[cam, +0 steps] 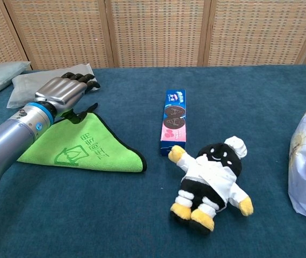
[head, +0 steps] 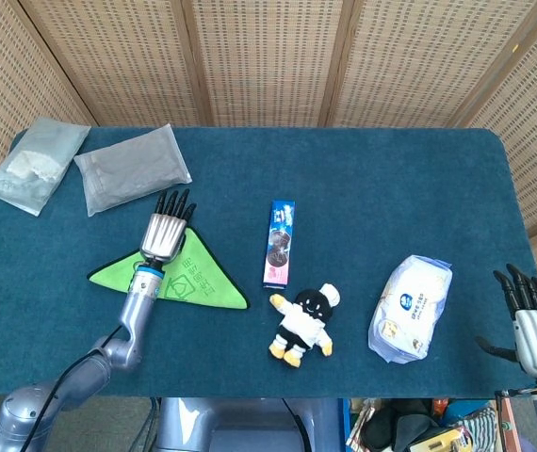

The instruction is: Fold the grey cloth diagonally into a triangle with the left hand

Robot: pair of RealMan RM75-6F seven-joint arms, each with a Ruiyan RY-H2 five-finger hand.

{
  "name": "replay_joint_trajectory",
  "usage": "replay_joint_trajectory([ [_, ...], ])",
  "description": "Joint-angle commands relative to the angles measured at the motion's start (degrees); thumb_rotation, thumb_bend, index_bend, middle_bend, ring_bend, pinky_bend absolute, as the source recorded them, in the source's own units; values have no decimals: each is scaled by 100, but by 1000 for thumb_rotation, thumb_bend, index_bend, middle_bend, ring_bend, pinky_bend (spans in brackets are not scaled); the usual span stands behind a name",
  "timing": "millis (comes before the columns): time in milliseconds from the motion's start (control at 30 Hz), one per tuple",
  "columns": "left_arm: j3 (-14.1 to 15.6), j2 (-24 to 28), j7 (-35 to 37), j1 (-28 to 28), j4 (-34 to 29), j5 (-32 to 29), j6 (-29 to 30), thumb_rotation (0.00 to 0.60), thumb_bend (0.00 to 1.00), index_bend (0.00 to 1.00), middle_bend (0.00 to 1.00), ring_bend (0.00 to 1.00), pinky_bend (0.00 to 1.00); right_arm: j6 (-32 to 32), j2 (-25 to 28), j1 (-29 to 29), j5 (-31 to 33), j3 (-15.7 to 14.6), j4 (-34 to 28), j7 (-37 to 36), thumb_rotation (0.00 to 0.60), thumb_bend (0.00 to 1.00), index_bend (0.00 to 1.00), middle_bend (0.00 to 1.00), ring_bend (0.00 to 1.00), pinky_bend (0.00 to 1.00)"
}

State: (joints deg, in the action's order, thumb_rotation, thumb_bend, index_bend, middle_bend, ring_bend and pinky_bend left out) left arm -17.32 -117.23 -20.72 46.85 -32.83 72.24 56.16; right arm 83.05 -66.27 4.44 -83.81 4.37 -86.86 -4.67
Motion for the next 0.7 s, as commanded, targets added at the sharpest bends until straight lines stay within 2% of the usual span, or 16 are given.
replay_joint_trajectory([
  [33, -96, -33, -148, -6, 4, -161, -13, 600, 471, 1, 0, 0, 0, 66, -25, -13, -31, 19, 32, -40, 600, 0, 0, 0, 0, 0],
  [267, -123, 23, -56, -36, -126, -199, 193, 600, 469, 0, 0, 0, 0, 101, -48, -18, -60, 17, 75, -60, 600, 0, 0, 0, 0, 0],
  [367, -121, 116, 182, -127, -348, -137, 466, 600, 458, 0, 0, 0, 0, 65, -49, -10, -37, 16, 86, -55, 600, 0, 0, 0, 0, 0],
  [433, -78, 229, 361, -251, -592, -45, 740, 600, 411, 0, 0, 0, 0, 61, -53, -8, -32, 18, 97, -58, 600, 0, 0, 0, 0, 0],
  [500, -28, 366, 477, -401, -870, 35, 1003, 600, 314, 0, 0, 0, 0, 50, -53, -7, -27, 15, 106, -53, 600, 0, 0, 0, 0, 0],
  [600, 108, 773, 611, -799, -1694, 159, 1481, 600, 189, 0, 0, 0, 0, -2, -47, -2, -2, -1, 114, -20, 600, 0, 0, 0, 0, 0],
  [700, 292, 1201, 519, -1166, -2475, 246, 1801, 600, 125, 0, 0, 0, 0, -34, -37, 3, 14, -10, 98, 21, 600, 0, 0, 0, 0, 0],
])
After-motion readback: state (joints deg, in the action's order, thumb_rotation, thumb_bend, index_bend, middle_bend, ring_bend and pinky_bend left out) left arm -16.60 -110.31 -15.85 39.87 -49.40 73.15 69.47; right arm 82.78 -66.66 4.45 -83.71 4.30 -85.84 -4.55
